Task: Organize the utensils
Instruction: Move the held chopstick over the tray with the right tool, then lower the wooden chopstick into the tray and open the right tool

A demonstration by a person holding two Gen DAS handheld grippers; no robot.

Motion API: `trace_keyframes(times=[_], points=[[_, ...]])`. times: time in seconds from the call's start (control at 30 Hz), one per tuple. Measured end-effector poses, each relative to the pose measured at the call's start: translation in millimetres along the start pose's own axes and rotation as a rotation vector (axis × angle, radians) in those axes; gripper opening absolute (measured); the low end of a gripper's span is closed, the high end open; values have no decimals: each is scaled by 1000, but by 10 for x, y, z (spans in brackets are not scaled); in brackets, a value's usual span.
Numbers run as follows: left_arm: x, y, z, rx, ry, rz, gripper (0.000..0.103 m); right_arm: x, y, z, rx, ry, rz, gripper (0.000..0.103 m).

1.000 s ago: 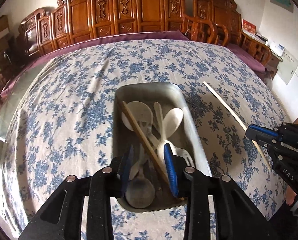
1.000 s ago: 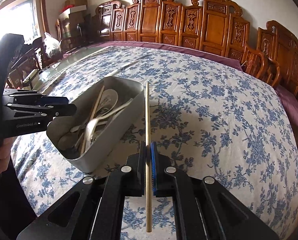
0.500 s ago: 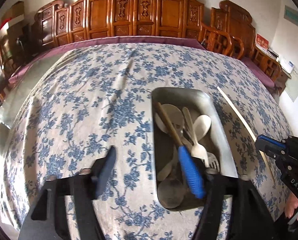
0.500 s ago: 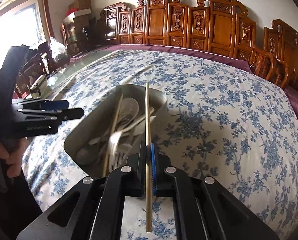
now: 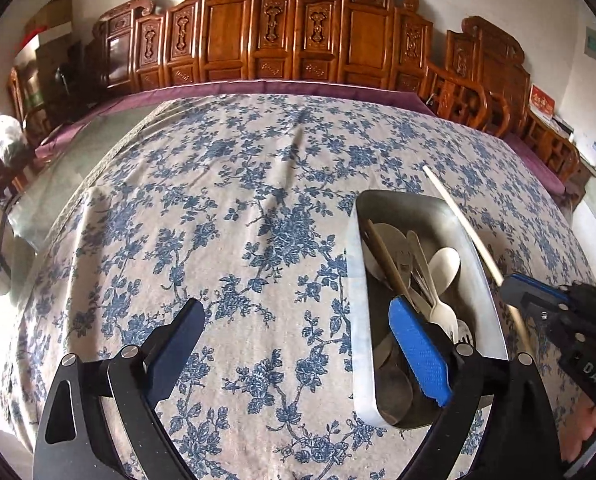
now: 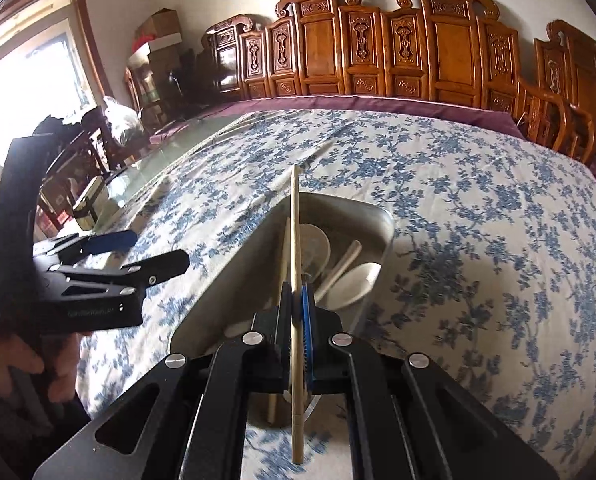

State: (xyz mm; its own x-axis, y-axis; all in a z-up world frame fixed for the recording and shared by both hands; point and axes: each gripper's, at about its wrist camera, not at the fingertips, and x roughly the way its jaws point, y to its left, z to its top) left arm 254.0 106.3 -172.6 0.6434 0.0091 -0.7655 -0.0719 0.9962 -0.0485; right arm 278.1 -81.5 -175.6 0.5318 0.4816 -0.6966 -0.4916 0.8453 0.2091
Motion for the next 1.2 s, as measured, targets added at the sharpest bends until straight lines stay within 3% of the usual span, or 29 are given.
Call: trace_keyframes(times=[0.5,0.87,1.2], points=[[25,81,11,-19,3,9,90,487,5,-86,77,58,-49,6],[41,54,-3,-13,6,12,90,445,29,-164,113,49,31,8],[18,-32,-15,5,-1,-2,90,111,-116,-178,40,0,-43,8]])
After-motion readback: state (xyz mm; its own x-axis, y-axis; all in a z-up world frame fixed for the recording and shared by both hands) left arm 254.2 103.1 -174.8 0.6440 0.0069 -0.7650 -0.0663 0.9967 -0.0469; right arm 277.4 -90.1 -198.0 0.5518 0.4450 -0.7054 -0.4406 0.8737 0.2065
